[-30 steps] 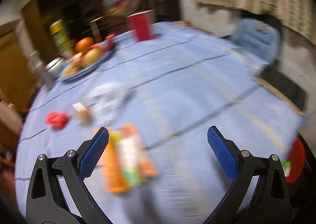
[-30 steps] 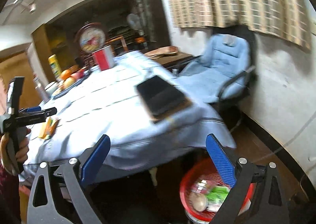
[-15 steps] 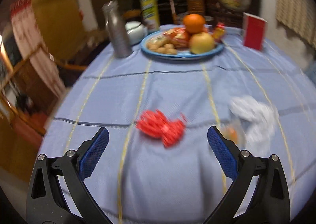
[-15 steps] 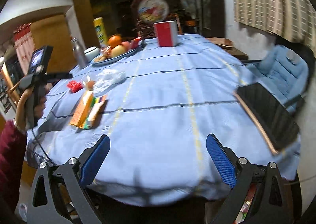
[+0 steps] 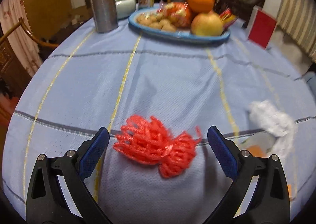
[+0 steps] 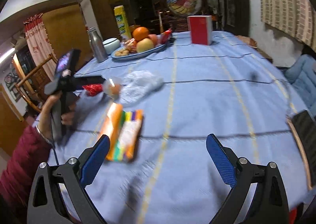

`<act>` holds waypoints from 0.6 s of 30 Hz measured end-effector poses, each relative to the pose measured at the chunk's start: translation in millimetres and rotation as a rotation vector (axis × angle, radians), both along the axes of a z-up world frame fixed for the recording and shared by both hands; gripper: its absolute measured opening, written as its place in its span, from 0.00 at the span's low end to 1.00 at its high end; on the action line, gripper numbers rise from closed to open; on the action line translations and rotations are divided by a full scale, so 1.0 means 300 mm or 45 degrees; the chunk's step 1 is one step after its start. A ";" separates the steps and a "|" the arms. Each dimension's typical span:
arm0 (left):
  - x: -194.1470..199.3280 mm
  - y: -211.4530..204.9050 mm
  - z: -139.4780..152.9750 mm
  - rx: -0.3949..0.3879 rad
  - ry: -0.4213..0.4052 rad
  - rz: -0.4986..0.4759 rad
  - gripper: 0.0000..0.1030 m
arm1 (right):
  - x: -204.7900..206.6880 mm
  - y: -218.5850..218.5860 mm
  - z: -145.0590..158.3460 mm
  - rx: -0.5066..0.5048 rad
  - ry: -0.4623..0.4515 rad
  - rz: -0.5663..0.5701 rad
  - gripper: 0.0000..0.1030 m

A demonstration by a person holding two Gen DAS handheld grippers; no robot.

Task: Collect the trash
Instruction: 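Grasp the orange rainbow box with the right gripper while the left grasps the red foam net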

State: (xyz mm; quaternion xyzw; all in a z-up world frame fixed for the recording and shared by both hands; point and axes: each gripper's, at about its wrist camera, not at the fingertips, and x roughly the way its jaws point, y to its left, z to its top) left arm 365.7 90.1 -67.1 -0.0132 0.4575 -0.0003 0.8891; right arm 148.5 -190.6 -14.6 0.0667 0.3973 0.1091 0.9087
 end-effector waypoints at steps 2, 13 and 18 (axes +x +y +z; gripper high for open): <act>0.008 -0.007 -0.020 0.037 0.023 0.008 0.94 | 0.042 0.042 -0.024 0.030 0.046 0.033 0.93; 0.007 -0.003 -0.025 0.057 0.033 0.019 0.95 | 0.181 0.187 -0.145 0.047 0.222 0.058 0.93; 0.007 -0.002 -0.026 0.055 0.036 0.018 0.95 | 0.207 0.222 -0.160 -0.018 0.250 0.070 0.93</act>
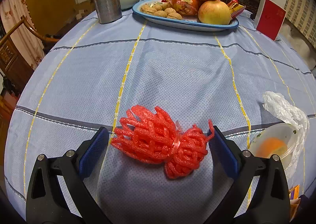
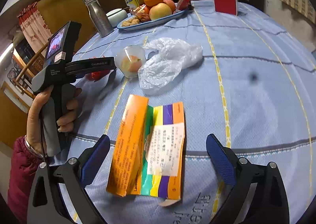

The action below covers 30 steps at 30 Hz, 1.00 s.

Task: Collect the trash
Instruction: 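Grasp the orange rainbow box with the right gripper while the left grasps the red foam net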

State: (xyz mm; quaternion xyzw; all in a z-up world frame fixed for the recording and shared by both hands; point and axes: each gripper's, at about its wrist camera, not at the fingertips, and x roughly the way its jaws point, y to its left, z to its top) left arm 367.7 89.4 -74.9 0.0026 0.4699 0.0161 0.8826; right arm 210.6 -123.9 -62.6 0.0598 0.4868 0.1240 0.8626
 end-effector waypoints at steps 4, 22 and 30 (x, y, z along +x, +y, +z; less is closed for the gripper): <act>-0.002 0.000 0.001 0.000 -0.001 0.001 0.95 | 0.006 0.017 -0.008 -0.042 0.016 0.031 0.95; -0.010 -0.003 0.029 -0.034 -0.048 -0.050 0.94 | -0.235 -0.231 0.116 -0.035 -0.296 -0.210 0.52; -0.005 -0.013 0.030 -0.056 -0.064 -0.102 0.74 | -0.250 -0.243 0.097 -0.001 -0.280 -0.208 0.52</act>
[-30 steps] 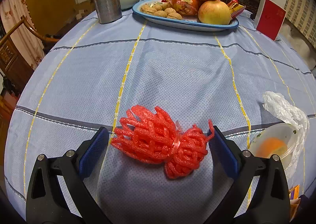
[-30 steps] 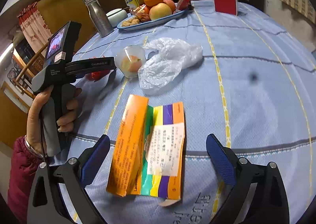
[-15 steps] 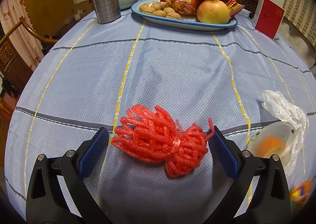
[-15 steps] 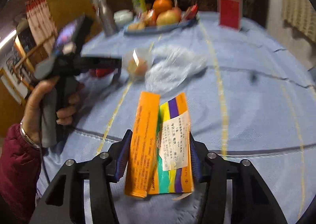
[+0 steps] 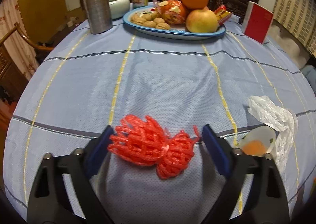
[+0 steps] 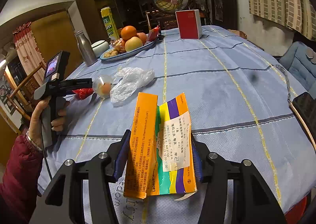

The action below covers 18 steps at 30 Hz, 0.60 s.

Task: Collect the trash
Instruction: 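Grasp the orange rainbow box with the right gripper while the left grasps the red foam net, then carry the box and red net to the red wastebasket and open both grippers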

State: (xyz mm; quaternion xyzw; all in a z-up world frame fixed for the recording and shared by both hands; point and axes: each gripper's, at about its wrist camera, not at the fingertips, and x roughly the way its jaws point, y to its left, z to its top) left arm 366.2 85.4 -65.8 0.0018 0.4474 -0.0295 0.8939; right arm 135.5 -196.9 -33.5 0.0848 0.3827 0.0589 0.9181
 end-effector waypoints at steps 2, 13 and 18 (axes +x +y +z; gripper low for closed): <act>-0.002 -0.005 0.004 -0.009 -0.004 -0.023 0.63 | -0.009 -0.001 0.006 -0.003 -0.009 -0.001 0.52; -0.151 0.035 0.126 -0.244 -0.166 -0.099 0.54 | -0.106 -0.103 0.084 0.019 -0.089 -0.067 0.52; -0.282 0.033 0.161 -0.306 -0.252 -0.136 0.54 | -0.172 -0.176 0.097 0.017 -0.099 -0.110 0.52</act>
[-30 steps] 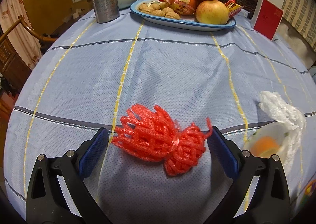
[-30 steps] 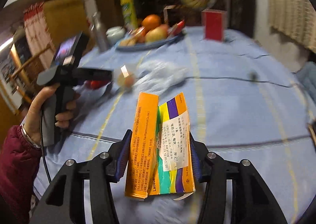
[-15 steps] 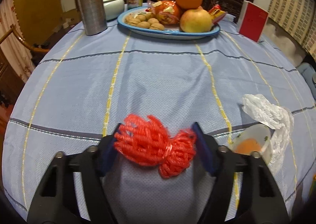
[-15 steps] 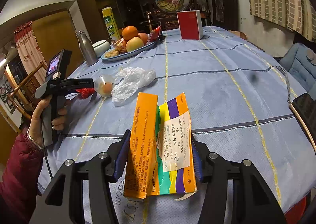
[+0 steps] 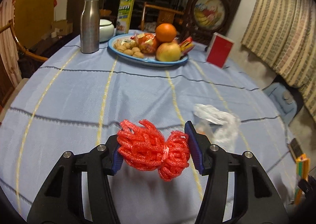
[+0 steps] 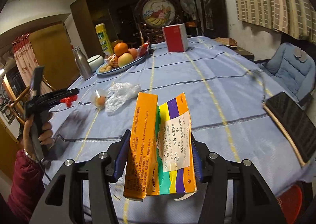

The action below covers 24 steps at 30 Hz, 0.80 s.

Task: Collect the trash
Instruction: 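Carry the box and red net to the red wastebasket and open both grippers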

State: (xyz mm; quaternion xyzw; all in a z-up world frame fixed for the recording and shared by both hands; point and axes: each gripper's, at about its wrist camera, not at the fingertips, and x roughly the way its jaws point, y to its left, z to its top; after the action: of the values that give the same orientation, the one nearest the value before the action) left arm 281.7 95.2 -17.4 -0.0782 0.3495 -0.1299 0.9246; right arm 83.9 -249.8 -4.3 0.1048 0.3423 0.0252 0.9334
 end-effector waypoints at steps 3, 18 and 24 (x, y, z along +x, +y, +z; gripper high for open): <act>-0.070 -0.037 0.001 -0.047 -0.003 -0.074 0.54 | -0.050 -0.065 0.011 0.007 -0.010 -0.039 0.52; -0.383 -0.560 0.127 0.023 -0.105 -0.479 0.54 | -0.391 -0.433 0.039 0.093 -0.125 -0.305 0.52; -0.496 -0.800 0.138 0.024 -0.115 -0.675 0.54 | -0.550 -0.595 0.012 0.101 -0.145 -0.454 0.53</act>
State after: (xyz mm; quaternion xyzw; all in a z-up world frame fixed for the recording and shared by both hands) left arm 132.8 -145.0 23.9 0.0307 0.3172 -0.3676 0.8737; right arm -81.1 -428.3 -0.6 0.1990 0.2637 -0.1212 0.9360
